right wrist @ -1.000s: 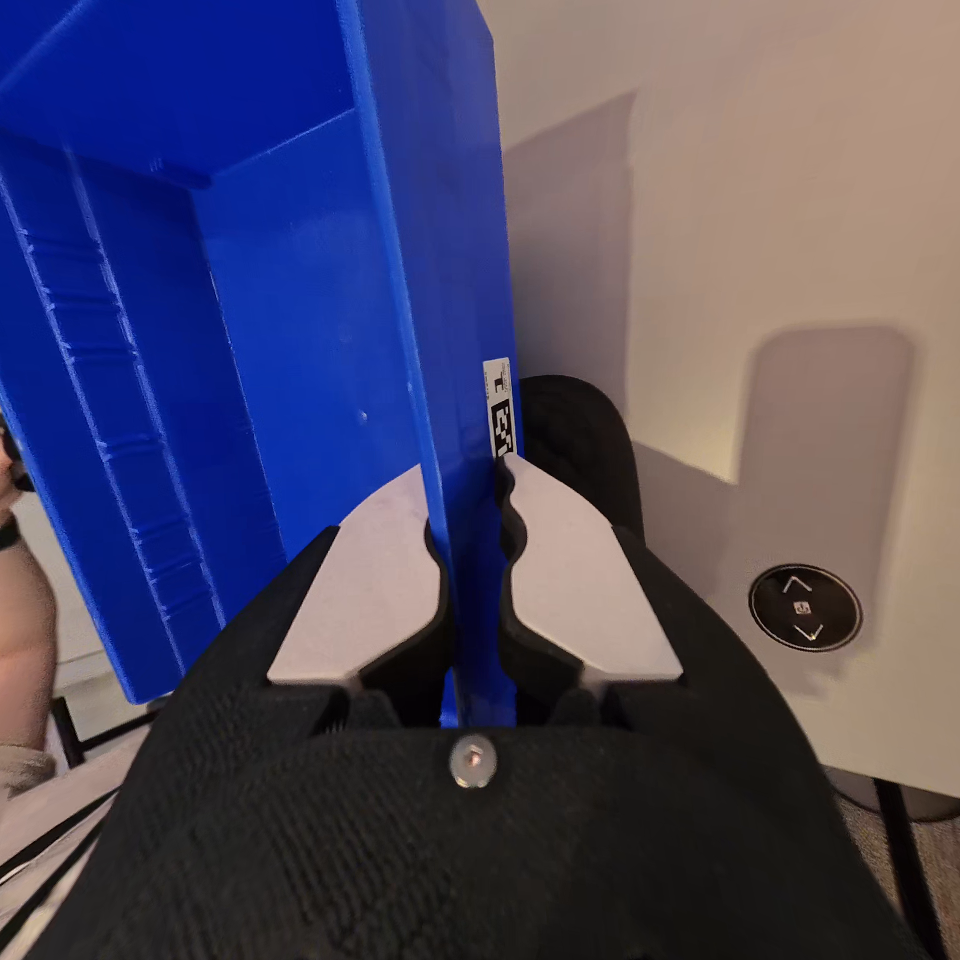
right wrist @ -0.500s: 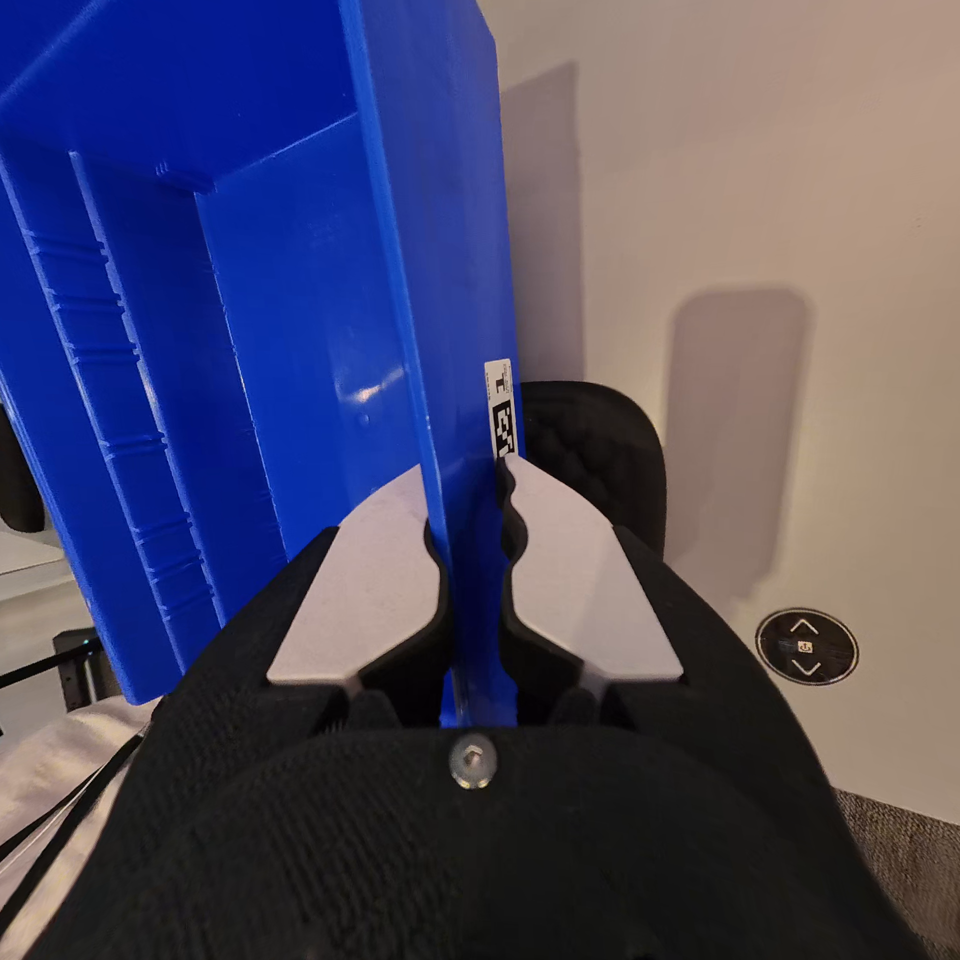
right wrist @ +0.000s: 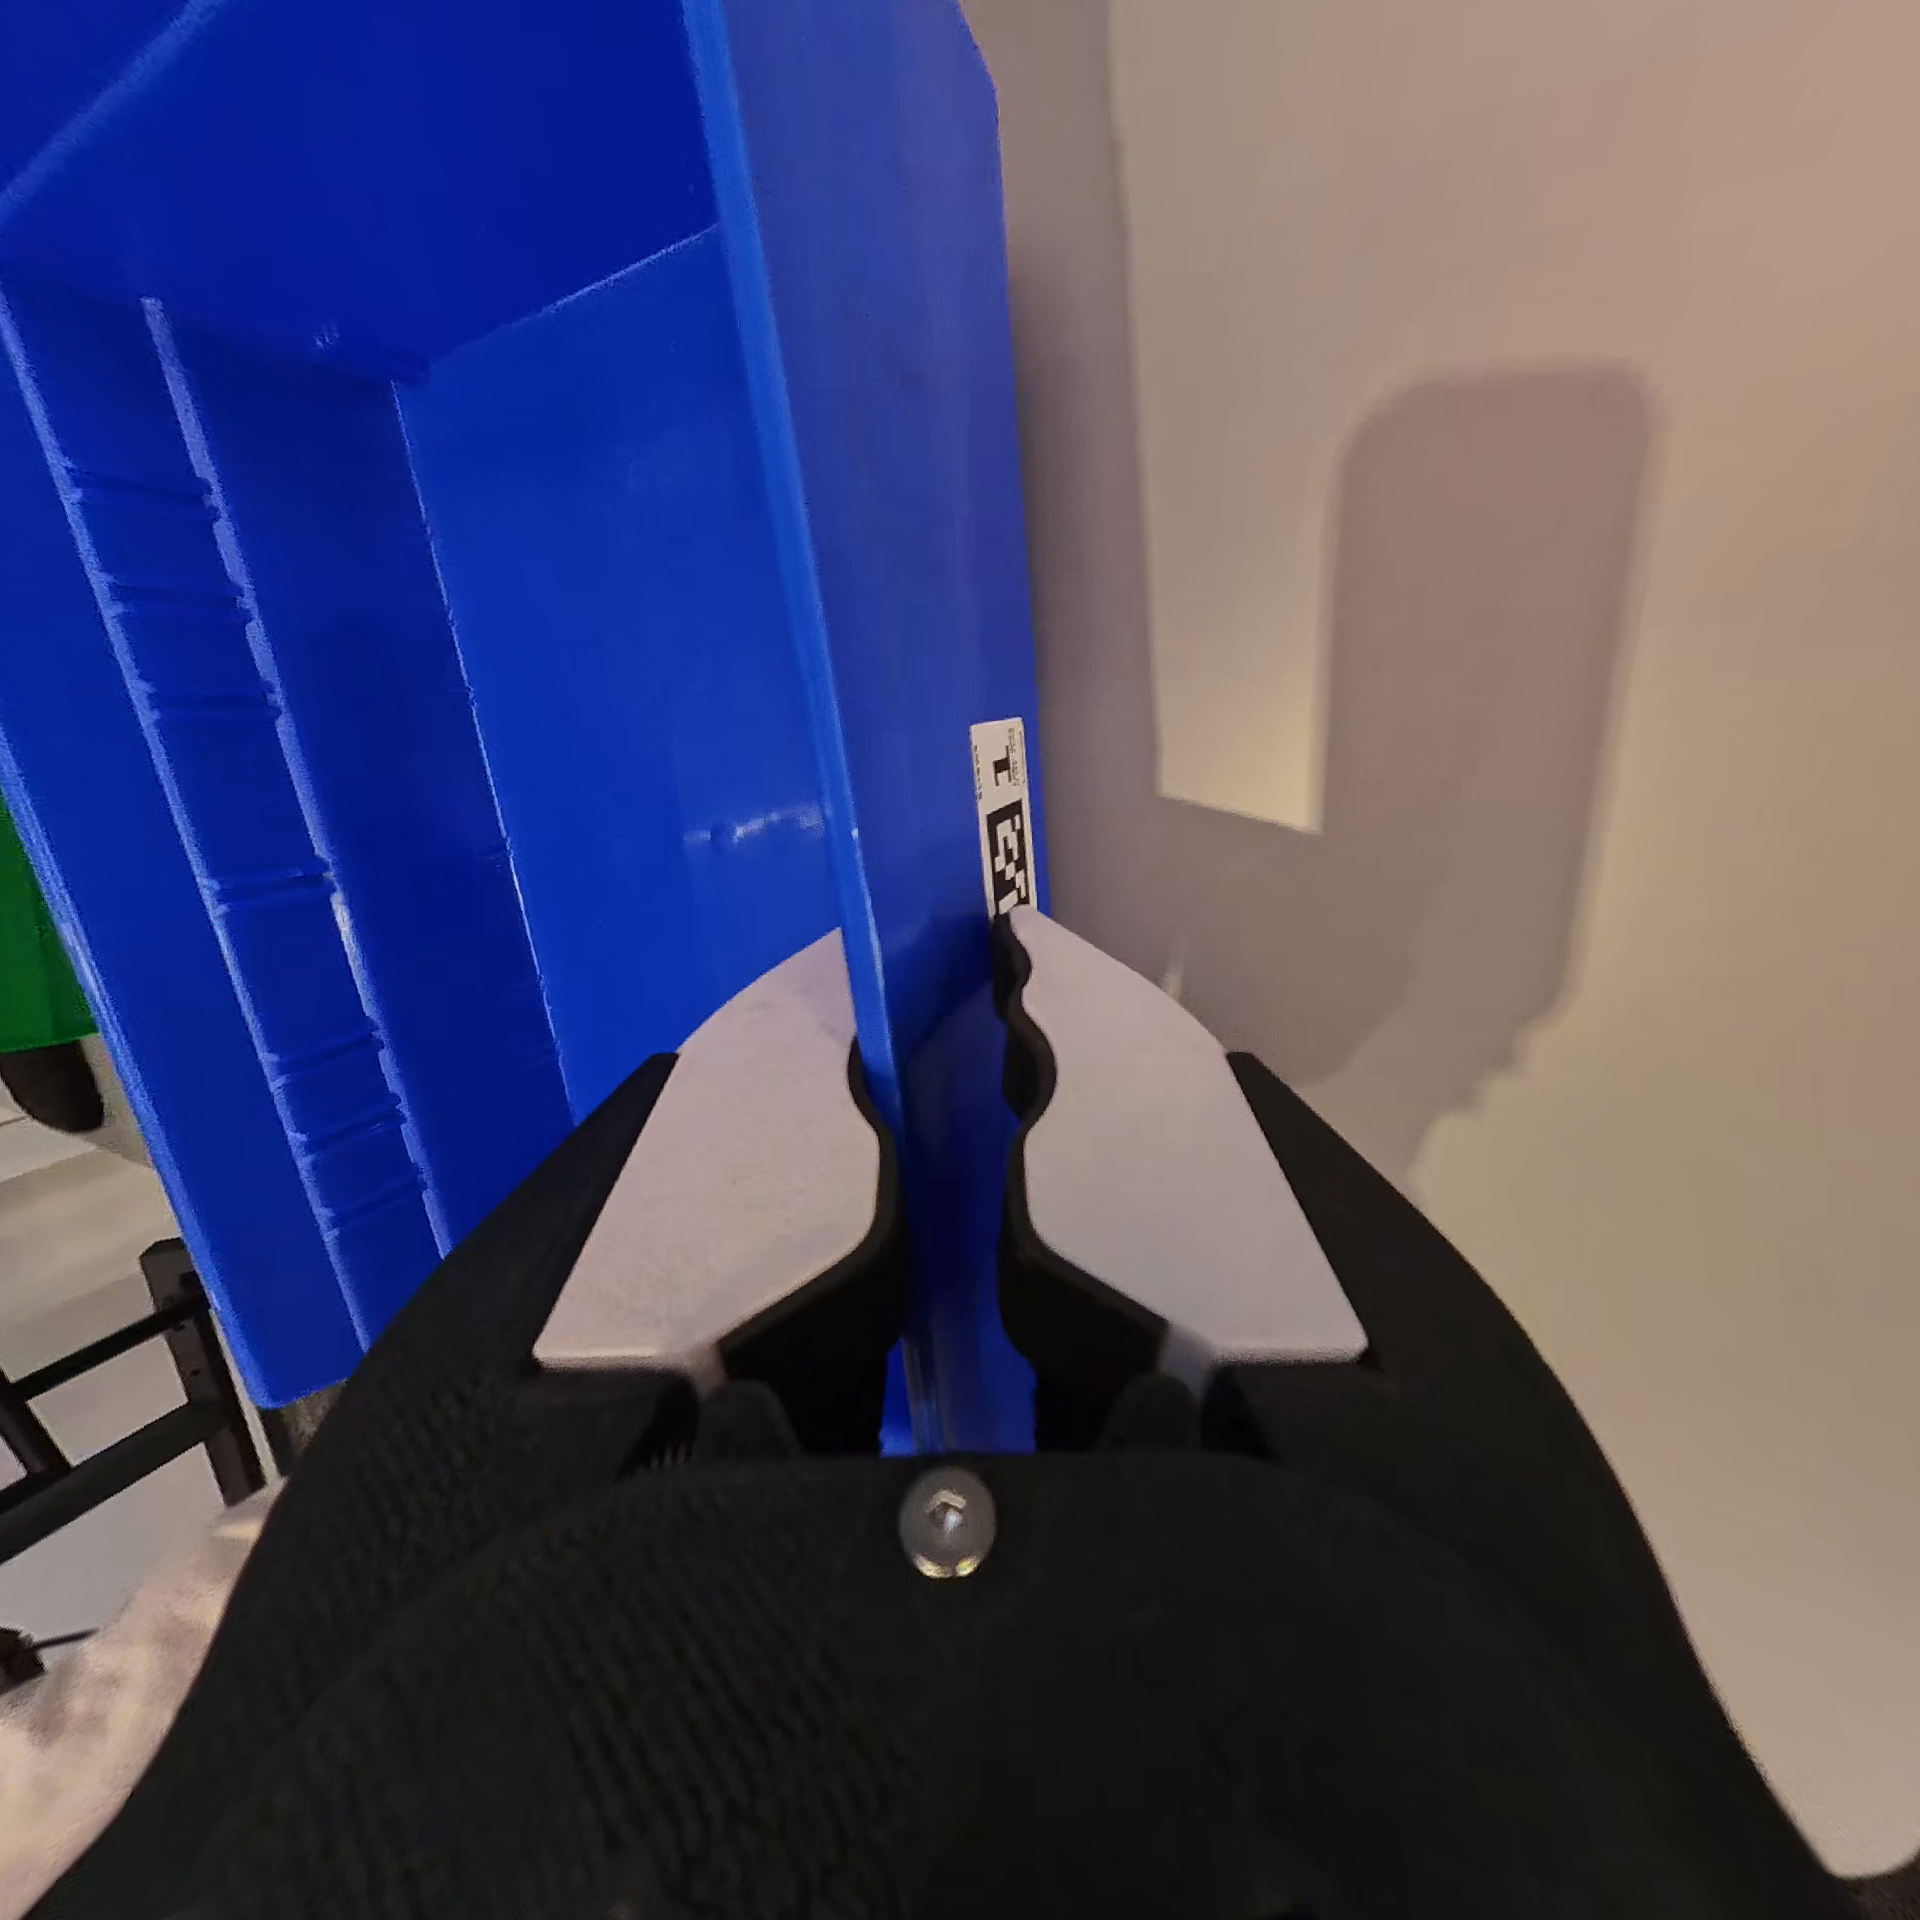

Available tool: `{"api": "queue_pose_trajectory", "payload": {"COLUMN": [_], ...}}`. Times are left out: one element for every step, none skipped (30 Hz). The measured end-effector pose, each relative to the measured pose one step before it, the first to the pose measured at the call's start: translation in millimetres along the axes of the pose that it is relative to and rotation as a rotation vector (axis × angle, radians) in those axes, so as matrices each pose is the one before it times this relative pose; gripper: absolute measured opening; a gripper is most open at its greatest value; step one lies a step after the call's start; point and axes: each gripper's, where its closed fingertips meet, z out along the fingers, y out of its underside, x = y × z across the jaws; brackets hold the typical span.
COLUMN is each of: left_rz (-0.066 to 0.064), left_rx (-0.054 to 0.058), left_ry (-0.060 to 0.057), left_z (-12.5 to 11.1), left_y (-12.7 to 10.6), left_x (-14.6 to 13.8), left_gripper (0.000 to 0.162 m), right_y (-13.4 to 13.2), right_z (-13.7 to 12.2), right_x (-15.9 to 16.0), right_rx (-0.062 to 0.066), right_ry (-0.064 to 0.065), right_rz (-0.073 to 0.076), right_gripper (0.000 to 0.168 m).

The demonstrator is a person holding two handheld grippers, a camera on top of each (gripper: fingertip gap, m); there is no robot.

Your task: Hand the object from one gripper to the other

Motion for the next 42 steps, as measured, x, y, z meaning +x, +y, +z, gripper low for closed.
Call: {"api": "queue_pose_trajectory", "payload": {"left_rz": [-0.0315, -0.0220, -0.0154, -0.0103, -0.0147, -0.0219, -0.0222, -0.0186, -0.0100, -0.0088, -0.0109, -0.0134, -0.0142, -0.0154, -0.0149, -0.0101, -0.0046, -0.0102, -0.0094, -0.0016, -0.0031, -0.0045, -0.0033, -0.0059, -0.0033, -0.0001, -0.0055, -0.0072, -0.0038, -0.0021, -0.0046, -0.0084, -0.0052, -0.0035, -0.0092, -0.0097, -0.0020, -0.0026, -0.0024, -0.0031, -0.0103, -0.0097], "left_rx": [0.0179, 0.0194, 0.0184, 0.0154, 0.0120, 0.0087, 0.0058, 0.0032, 0.0046, 0.0073, 0.0094, 0.0106, 0.0139, 0.0133, 0.0123, 0.0133, 0.0122, 0.0074, 0.0066, 0.0062, 0.0045, 0.0037, 0.0039, -0.0009, -0.0017, 0.0007, 0.0025, 0.0039, 0.0054, 0.0066, 0.0072, 0.0078, 0.0093, 0.0080, 0.0087, 0.0088, 0.0039, 0.0045, 0.0015, -0.0001, -0.0030, -0.0022], "left_ry": [0.0057, -0.0082, -0.0196, -0.0238, -0.0183, -0.0088, -0.0014, 0.0047, 0.0048, 0.0018, -0.0017, -0.0029, -0.0027, 0.0002, 0.0019, 0.0019, 0.0004, 0.0038, 0.0061, 0.0055, 0.0049, 0.0012, -0.0052, -0.0076, -0.0094, -0.0094, -0.0058, -0.0013, 0.0005, 0.0014, 0.0025, 0.0032, 0.0026, 0.0014, -0.0003, -0.0001, -0.0001, -0.0030, -0.0055, -0.0028, 0.0026, 0.0042], "left_z": [-4.60, -4.81, -4.46, -4.20, -3.82, -3.22, -2.90, -2.53, -2.26, -2.09, -2.00, -1.86, -1.69, -1.62, -1.44, -1.40, -1.25, -1.26, -1.18, -0.97, -1.00, -0.93, -1.01, -1.11, -1.13, -0.98, -0.85, -0.71, -0.65, -0.51, -0.55, -0.31, -0.30, -0.28, -0.13, -0.03, 0.15, 0.09, 0.16, 0.23, 0.51, 0.53], "left_y": [2.51, 1.31, 0.68, 0.50, 0.42, 0.44, 0.62, 0.72, 0.37, 0.20, -0.03, -0.25, -0.81, -1.04, -1.31, -1.68, -1.78, -1.06, -1.24, -1.12, -0.81, -0.72, -0.54, 0.11, 0.16, -0.24, -0.40, -0.37, -0.43, -0.39, -0.33, -0.47, -0.62, -0.43, -0.64, -0.66, -0.27, -0.14, 0.14, 0.40, 0.71, 0.36], "left_x": [-11.45, -11.99, -12.20, -12.11, -11.45, -10.20, -8.78, -7.49, -6.70, -6.26, -5.95, -5.75, -5.58, -5.24, -5.08, -4.86, -4.83, -4.22, -3.64, -3.40, -3.00, -2.99, -3.08, -2.85, -2.95, -3.04, -2.85, -2.56, -2.27, -1.93, -1.75, -1.42, -1.30, -1.19, -1.11, -0.76, -0.04, 0.12, 0.20, 0.86, 1.54, 1.70], "left_gripper": [0.011, 0.011, 0.010, 0.010, 0.009, 0.009, 0.009, 0.009, 0.009, 0.009, 0.009, 0.008, 0.008, 0.008, 0.008, 0.008, 0.008, 0.009, 0.009, 0.009, 0.009, 0.009, 0.009, 0.009, 0.009, 0.009, 0.009, 0.009, 0.009, 0.009, 0.009, 0.009, 0.009, 0.009, 0.009, 0.009, 0.009, 0.009, 0.009, 0.009, 0.009, 0.009], "right_y": [-7.37, -7.01, -6.73, -6.29, -5.61, -5.03, -5.18, -6.48, -6.60, -6.35, -6.03, -3.71, -2.07, -2.60, -2.08, -1.66, -1.02, -0.54, 0.35, 0.59, 0.06, 0.01, 0.13, 0.44, 0.16, 0.10, 0.16, 0.26, 0.25, 0.05, -0.13, -0.14, -0.09, -0.27, -0.28, -0.34, -0.37, -0.26, -0.37, -0.25, -0.22, -0.20], "right_z": [2.11, 2.02, 2.04, 1.96, 1.91, 1.97, 2.09, 1.91, 1.99, 2.57, 3.67, 3.43, 1.19, 0.19, -0.04, -0.24, -0.47, -0.63, -0.66, -0.67, -0.57, -0.60, -0.75, -0.81, -0.99, -1.00, -0.94, -0.71, -0.72, -0.69, -0.70, -0.49, -0.44, -0.38, -0.18, -0.19, -0.05, 0.01, 0.01, 0.13, 0.11, 0.13], "right_x": [1.03, 1.37, 1.71, 2.61, 3.32, 3.72, 3.95, 3.41, 3.01, 3.62, 5.49, 6.50, 3.33, 1.23, 1.08, 2.33, 3.20, 2.83, 2.19, 2.04, 2.34, 2.68, 2.58, 3.11, 3.79, 3.98, 3.55, 3.03, 2.64, 2.68, 2.60, 2.31, 1.86, 1.57, 1.37, 1.03, 0.76, 0.56, 0.50, 0.42, 0.30, 0.16], "right_rx": [-0.0030, -0.0043, -0.0055, -0.0066, -0.0081, -0.0082, -0.0032, 0.0086, 0.0147, 0.0173, 0.0211, 0.0074, -0.0049, 0.0032, 0.0000, -0.0013, -0.0020, -0.0012, -0.0047, -0.0057, -0.0001, 0.0029, 0.0010, -0.0019, -0.0011, -0.0007, 0.0004, 0.0014, 0.0014, 0.0015, 0.0022, 0.0016, 0.0000, 0.0000, -0.0001, -0.0004, -0.0006, 0.0002, 0.0008, 0.0003, -0.0005, -0.0012], "right_ry": [0.0095, 0.0111, 0.0133, 0.0180, 0.0212, 0.0224, 0.0223, 0.0173, 0.0115, 0.0127, 0.0223, 0.0253, 0.0024, -0.0102, -0.0063, 0.0071, 0.0155, 0.0120, 0.0048, 0.0012, -0.0004, -0.0010, -0.0037, -0.0023, 0.0026, 0.0027, -0.0014, -0.0056, -0.0064, -0.0024, 0.0026, 0.0037, 0.0026, 0.0025, 0.0024, 0.0002, -0.0029, -0.0050, -0.0066, -0.0070, -0.0044, -0.0001], "right_rz": [0.0006, 0.0023, 0.0023, 0.0002, 0.0054, 0.0107, 0.0092, 0.0020, 0.0029, -0.0007, -0.0141, -0.0178, 0.0046, 0.0105, -0.0025, -0.0245, -0.0371, -0.0252, -0.0118, -0.0087, -0.0076, -0.0051, 0.0011, 0.0008, -0.0021, -0.0017, 0.0012, 0.0058, 0.0085, 0.0036, -0.0052, -0.0056, -0.0011, -0.0031, -0.0058, -0.0036, -0.0008, -0.0001, 0.0007, 0.0030, 0.0023, -0.0022], "right_gripper": [0.016, 0.016, 0.016, 0.015, 0.015, 0.015, 0.014, 0.013, 0.012, 0.012, 0.011, 0.008, 0.006, 0.006, 0.007, 0.007, 0.006, 0.006, 0.006, 0.006, 0.006, 0.006, 0.006, 0.006, 0.007, 0.006, 0.006, 0.006, 0.007, 0.007, 0.006, 0.006, 0.006, 0.006, 0.006, 0.006, 0.006, 0.006, 0.006, 0.006, 0.006, 0.007]}}
